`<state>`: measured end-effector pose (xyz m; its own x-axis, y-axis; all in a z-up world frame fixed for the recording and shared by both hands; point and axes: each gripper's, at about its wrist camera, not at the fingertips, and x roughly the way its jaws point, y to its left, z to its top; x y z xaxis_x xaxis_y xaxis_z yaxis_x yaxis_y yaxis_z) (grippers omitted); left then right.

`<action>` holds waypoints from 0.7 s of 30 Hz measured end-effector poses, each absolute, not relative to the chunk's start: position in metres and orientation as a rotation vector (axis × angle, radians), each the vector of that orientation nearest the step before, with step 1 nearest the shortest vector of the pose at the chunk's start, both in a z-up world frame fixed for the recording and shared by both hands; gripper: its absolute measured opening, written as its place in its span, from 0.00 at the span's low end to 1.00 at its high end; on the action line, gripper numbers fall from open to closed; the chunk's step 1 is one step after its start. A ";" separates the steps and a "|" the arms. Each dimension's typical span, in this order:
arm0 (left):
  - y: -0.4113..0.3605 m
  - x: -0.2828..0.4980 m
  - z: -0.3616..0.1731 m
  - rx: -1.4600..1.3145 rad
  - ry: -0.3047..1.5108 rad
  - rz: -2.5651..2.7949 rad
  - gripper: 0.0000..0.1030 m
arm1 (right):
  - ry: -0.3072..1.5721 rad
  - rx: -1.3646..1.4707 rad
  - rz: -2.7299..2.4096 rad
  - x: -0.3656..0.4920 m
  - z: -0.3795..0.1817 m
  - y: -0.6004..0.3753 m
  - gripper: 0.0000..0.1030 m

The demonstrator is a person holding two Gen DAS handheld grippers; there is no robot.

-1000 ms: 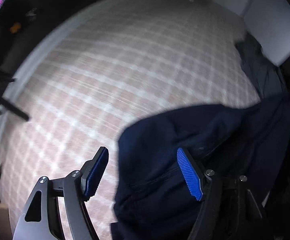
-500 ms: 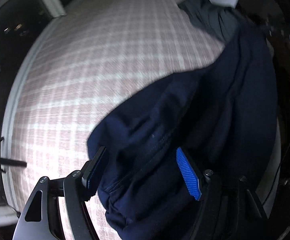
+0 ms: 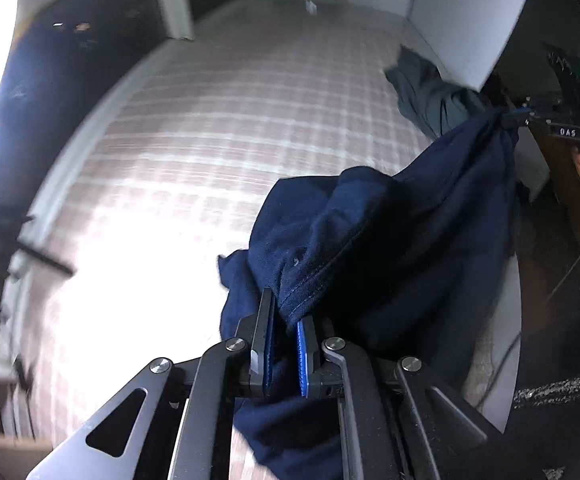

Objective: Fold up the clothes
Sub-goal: 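Grasp another edge of the navy garment with the left tool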

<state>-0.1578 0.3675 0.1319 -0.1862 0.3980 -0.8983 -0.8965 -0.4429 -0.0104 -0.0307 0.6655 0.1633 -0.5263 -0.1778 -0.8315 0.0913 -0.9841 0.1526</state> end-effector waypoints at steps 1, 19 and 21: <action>0.355 -0.154 0.140 -1.109 0.666 1.810 0.07 | -0.126 1.418 -2.614 -0.032 0.168 0.660 0.03; 0.215 -0.141 0.110 -1.280 0.619 2.065 0.36 | 0.074 1.467 -2.313 -0.088 0.107 0.546 0.03; 0.223 -0.144 0.107 -1.273 0.651 2.043 0.38 | 0.084 1.459 -2.311 -0.091 0.110 0.547 0.03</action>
<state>-0.1439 0.2228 0.1074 -0.3285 0.2549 -0.9094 -0.7342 -0.6746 0.0762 -0.0910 0.5473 0.1097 -0.3722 -0.3035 -0.8771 0.3665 -0.9163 0.1615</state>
